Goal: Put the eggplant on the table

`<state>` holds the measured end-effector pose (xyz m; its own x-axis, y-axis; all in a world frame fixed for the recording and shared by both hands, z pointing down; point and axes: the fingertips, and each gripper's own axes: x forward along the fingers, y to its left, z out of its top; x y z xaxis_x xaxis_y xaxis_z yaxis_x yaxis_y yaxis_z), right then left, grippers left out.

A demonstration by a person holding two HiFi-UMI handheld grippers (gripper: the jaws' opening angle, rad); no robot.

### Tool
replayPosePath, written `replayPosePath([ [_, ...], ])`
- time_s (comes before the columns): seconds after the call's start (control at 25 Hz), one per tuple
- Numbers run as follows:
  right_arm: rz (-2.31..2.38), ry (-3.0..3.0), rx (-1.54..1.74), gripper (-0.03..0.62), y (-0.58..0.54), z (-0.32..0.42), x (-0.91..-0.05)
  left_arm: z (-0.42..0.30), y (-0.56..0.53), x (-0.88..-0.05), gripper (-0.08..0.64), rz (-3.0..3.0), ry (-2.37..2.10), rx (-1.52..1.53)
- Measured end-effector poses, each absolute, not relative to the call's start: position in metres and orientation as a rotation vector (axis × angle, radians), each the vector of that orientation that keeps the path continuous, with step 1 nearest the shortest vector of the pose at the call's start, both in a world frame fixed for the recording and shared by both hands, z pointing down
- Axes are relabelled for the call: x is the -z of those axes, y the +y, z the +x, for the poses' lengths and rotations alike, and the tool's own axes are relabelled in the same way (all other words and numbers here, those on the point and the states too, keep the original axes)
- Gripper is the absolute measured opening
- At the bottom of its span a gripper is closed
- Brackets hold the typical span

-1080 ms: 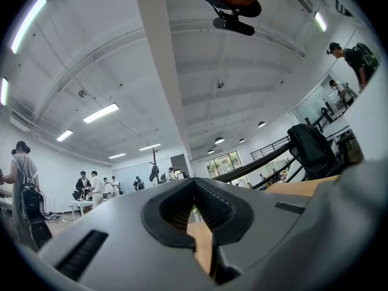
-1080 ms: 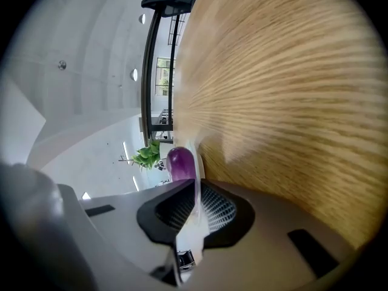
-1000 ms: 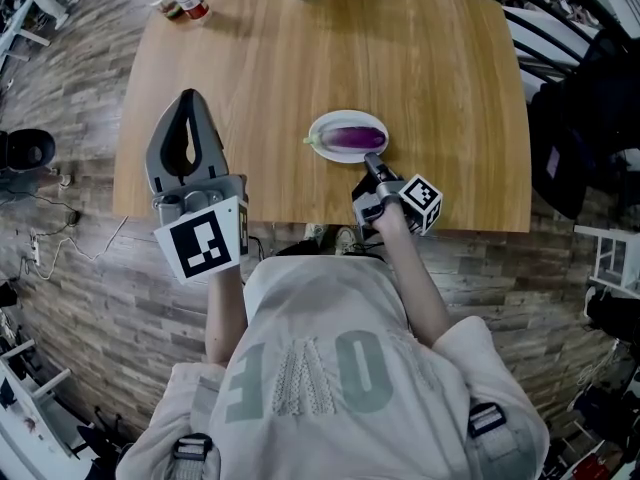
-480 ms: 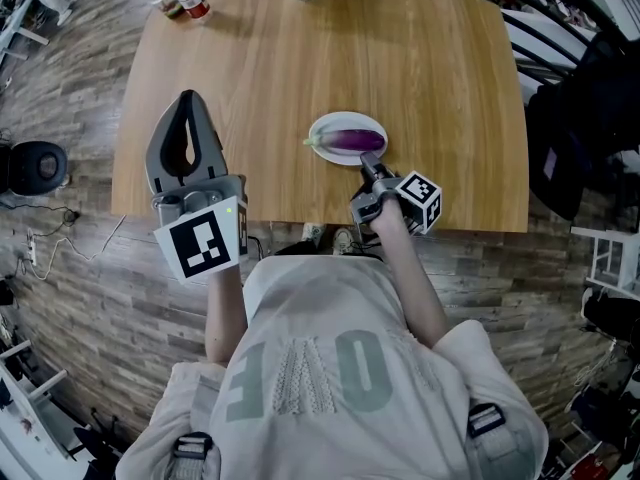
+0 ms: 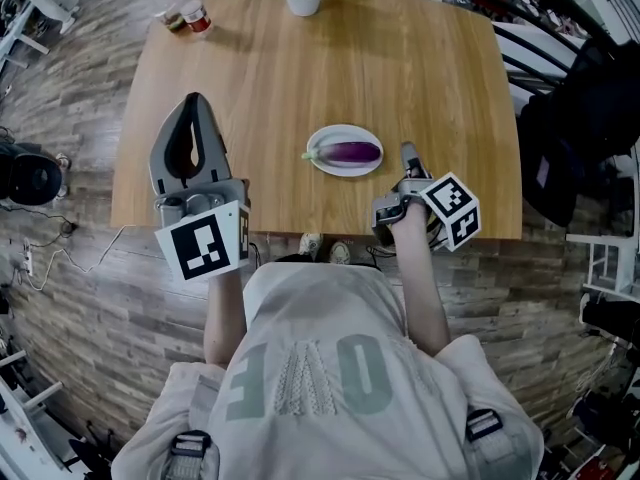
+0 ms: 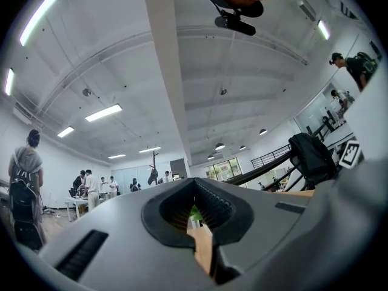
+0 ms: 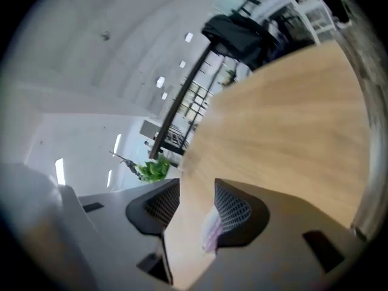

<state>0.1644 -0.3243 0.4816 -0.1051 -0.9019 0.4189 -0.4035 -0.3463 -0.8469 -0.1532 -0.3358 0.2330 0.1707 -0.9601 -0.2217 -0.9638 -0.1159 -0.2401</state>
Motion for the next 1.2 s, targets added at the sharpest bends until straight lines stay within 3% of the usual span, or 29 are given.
replayPosePath([
  [0.32,-2.073,2.028,0.15,0.179,-0.319,0.155,-0.292,-0.13,-0.335,-0.22,0.009,-2.18,1.738,-0.083],
  [0.48,-2.009,2.326,-0.175,0.162,-0.315,0.108,-0.271,-0.11,-0.332,-0.218,0.009,-2.227,1.675,-0.103],
  [0.56,-1.997,2.413,-0.271,0.05,-0.313,0.091,-0.271,-0.101,-0.33,-0.219,0.009,-2.254,1.649,-0.111],
  [0.64,-1.987,2.459,-0.312,0.018,-0.312,0.077,-0.271,-0.094,-0.329,-0.221,0.009,-2.281,1.631,-0.112],
  [1.2,-1.956,2.477,-0.273,0.017,-0.301,0.051,-0.269,-0.079,-0.321,-0.223,0.009,-2.339,1.575,-0.131],
])
